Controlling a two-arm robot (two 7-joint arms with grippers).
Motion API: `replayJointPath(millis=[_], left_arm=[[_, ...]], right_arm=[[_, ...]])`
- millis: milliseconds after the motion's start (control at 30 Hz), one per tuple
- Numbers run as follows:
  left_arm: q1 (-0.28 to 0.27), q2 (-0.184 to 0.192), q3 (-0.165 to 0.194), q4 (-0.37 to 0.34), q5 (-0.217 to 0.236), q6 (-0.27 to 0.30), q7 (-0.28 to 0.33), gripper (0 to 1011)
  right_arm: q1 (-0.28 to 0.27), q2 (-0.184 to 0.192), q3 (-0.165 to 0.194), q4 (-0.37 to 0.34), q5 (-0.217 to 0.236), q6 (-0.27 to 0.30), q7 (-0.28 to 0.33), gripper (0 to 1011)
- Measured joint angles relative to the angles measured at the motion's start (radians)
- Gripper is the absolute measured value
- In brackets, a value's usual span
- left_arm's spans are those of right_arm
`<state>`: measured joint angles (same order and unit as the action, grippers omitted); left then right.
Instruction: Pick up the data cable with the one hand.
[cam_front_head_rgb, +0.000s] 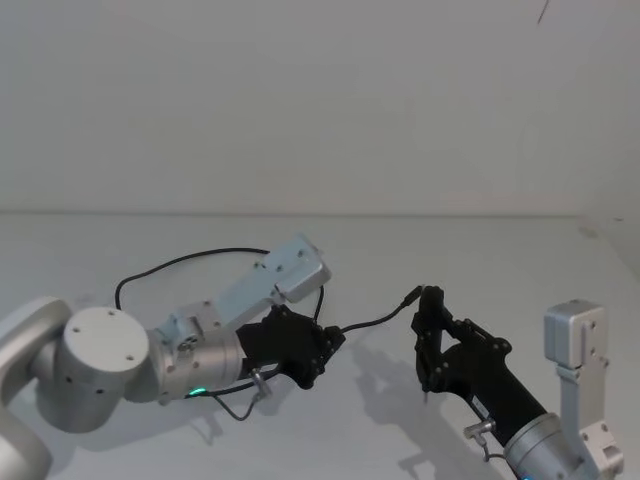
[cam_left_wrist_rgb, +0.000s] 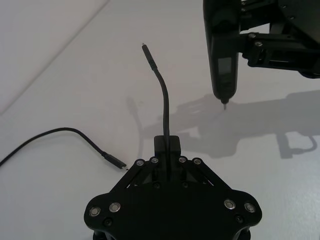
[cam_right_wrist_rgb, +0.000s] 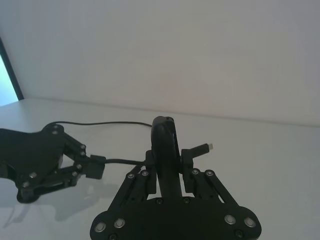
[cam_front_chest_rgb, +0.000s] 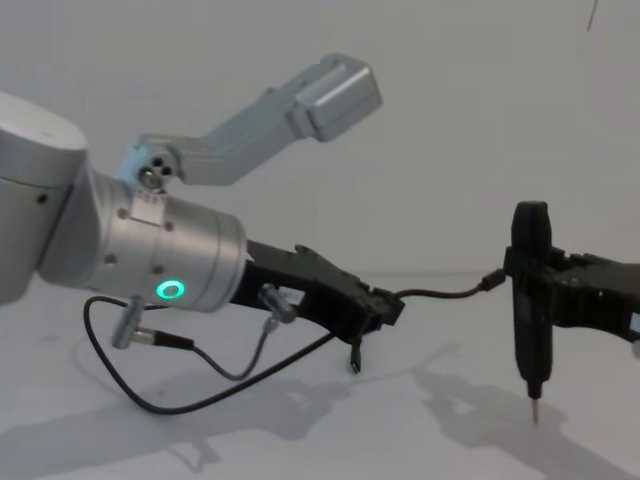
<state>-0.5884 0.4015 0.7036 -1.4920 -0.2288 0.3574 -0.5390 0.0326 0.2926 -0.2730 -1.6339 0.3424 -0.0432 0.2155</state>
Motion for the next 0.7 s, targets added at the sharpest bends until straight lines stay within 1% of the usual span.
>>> replayJointPath(millis=[100, 267, 433, 467, 567, 700], left_arm=[[0.006, 0.015, -0.007, -0.014, 0.000, -0.013, -0.009, 36], [0.016, 0.037, -0.017, -0.036, -0.001, -0.029, -0.023, 36], [0.021, 0.049, -0.023, -0.048, -0.002, -0.039, -0.030, 36], [0.022, 0.051, -0.024, -0.049, -0.002, -0.040, -0.031, 36], [0.025, 0.057, -0.027, -0.054, -0.002, -0.044, -0.034, 36], [0.027, 0.063, -0.030, -0.060, -0.003, -0.049, -0.038, 36]], right_arm=[[-0.005, 0.002, -0.002, -0.014, -0.015, 0.000, -0.001, 284], [-0.019, 0.011, 0.000, -0.063, -0.058, -0.004, -0.024, 283], [-0.036, 0.021, 0.007, -0.114, -0.104, -0.004, -0.054, 283], [-0.036, 0.021, 0.007, -0.114, -0.104, -0.004, -0.054, 283], [-0.045, 0.026, 0.011, -0.139, -0.126, -0.003, -0.067, 283], [-0.051, 0.029, 0.014, -0.159, -0.142, -0.002, -0.078, 283]])
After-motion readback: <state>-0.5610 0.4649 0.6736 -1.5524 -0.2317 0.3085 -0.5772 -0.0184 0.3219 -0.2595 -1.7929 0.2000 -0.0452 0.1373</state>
